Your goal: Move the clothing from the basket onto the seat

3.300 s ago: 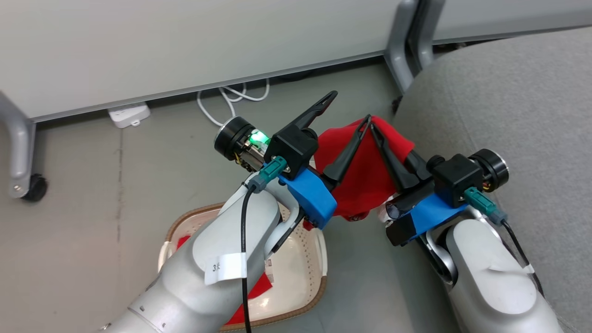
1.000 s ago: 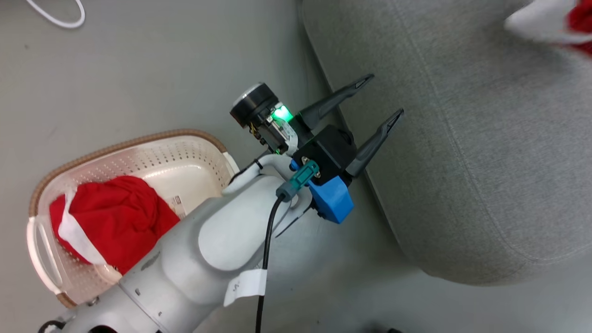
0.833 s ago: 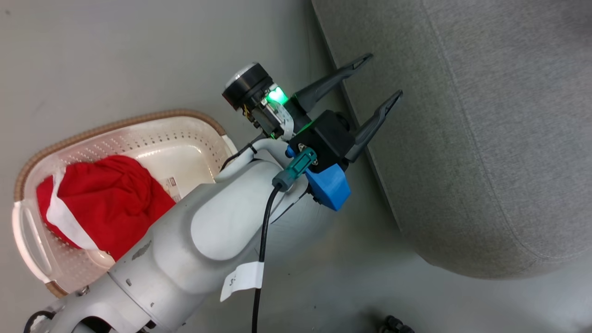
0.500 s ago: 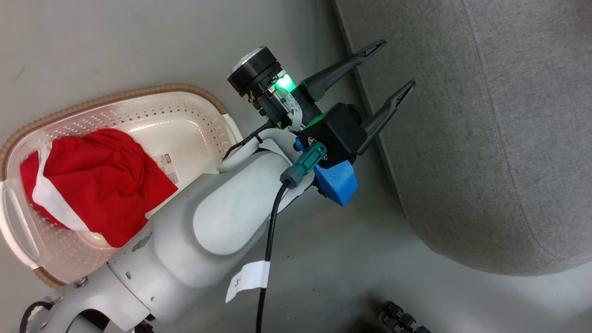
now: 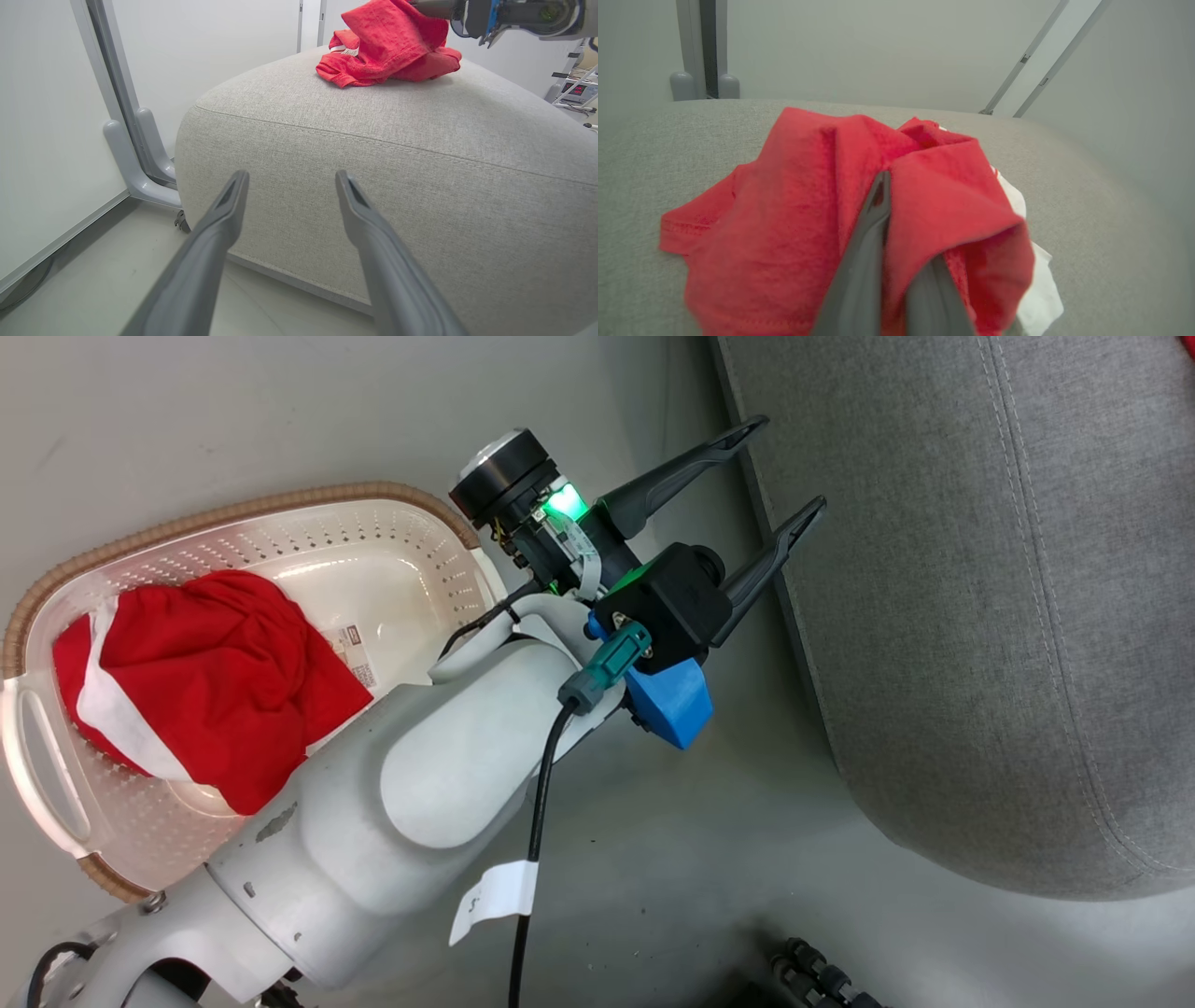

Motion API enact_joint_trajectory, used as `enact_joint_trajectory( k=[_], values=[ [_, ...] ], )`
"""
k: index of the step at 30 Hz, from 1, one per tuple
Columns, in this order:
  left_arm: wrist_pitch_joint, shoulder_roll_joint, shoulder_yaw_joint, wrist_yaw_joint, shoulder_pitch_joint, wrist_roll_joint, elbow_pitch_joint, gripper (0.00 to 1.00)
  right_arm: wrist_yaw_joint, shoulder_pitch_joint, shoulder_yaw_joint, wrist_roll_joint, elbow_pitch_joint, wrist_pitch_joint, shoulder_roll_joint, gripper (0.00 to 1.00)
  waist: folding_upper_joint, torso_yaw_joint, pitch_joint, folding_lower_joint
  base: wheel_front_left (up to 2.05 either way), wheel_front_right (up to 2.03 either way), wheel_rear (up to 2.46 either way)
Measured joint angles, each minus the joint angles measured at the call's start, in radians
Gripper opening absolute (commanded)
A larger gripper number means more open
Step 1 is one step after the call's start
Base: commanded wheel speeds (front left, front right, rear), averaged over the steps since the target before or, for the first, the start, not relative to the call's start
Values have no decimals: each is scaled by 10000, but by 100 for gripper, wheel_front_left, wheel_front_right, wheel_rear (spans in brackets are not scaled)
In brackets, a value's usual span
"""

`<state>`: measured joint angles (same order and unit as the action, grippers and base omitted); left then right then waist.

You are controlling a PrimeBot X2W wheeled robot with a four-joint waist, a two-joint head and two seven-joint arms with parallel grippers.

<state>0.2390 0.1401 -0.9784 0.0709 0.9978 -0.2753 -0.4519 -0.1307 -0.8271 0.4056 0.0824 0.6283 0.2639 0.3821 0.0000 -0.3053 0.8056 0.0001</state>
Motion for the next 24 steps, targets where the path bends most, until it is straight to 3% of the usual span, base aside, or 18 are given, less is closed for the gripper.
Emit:
enact_joint_trajectory(
  k=[2,3,4,5,17,24],
  values=[
    [0,38,2,-12,4,-52,4,100,0,124,19,73,21,2,-142,0,0,2,-42,0,0,0,0],
    [0,59,2,-23,4,-52,4,100,0,176,102,98,-40,0,-209,30,0,-3,-72,0,0,0,0],
    [4,69,2,-36,4,-59,2,100,0,243,194,107,-159,2,-274,93,0,-7,-113,0,0,0,0],
    [12,65,0,-40,3,-65,2,100,0,358,249,132,-280,2,-316,100,0,-9,-164,-1,0,0,0],
    [215,-54,376,-251,-790,-516,-98,100,0,2927,500,54,-1837,2,-941,100,0,-23,-1607,-1,0,0,0],
    [230,46,1628,-602,-1992,-562,750,100,0,4060,-151,-360,-3413,2,-1258,100,0,50,-2853,-2,0,0,0]
  ],
)
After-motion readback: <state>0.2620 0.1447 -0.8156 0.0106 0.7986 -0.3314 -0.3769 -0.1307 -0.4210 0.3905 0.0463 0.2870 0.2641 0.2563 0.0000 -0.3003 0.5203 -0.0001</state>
